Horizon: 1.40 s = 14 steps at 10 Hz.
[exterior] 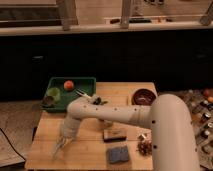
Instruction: Wipe table surface with towel
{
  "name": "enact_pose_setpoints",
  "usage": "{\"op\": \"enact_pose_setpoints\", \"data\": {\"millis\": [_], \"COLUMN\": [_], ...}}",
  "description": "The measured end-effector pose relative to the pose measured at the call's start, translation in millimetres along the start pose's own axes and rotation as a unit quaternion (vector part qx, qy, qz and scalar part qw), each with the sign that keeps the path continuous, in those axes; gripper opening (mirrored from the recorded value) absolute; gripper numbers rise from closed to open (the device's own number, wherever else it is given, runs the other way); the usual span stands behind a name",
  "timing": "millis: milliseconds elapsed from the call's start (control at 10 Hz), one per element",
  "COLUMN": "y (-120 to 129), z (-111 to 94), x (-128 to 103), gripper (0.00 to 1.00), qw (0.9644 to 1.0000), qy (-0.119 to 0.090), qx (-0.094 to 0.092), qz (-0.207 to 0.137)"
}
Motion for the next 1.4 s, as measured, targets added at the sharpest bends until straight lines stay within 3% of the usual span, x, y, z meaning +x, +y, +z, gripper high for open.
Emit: {"op": "enact_pose_setpoints", "data": {"millis": [100,300,700,1100,1400], "y": [10,8,-40,-86,-97], "z": [-8,-18,-33,-10,17], "x": [10,27,56,22,-13], "gripper": [0.0,0.0,0.0,0.0,0.0], "qw": [0.9998,0.9992,0.9992,0.9983,0.9959], "qy": [0.007,0.016,0.031,0.014,-0.007], "qx": [0.005,0.012,0.021,0.007,-0.006], "qz": [0.018,0.033,0.015,-0.056,-0.09]}}
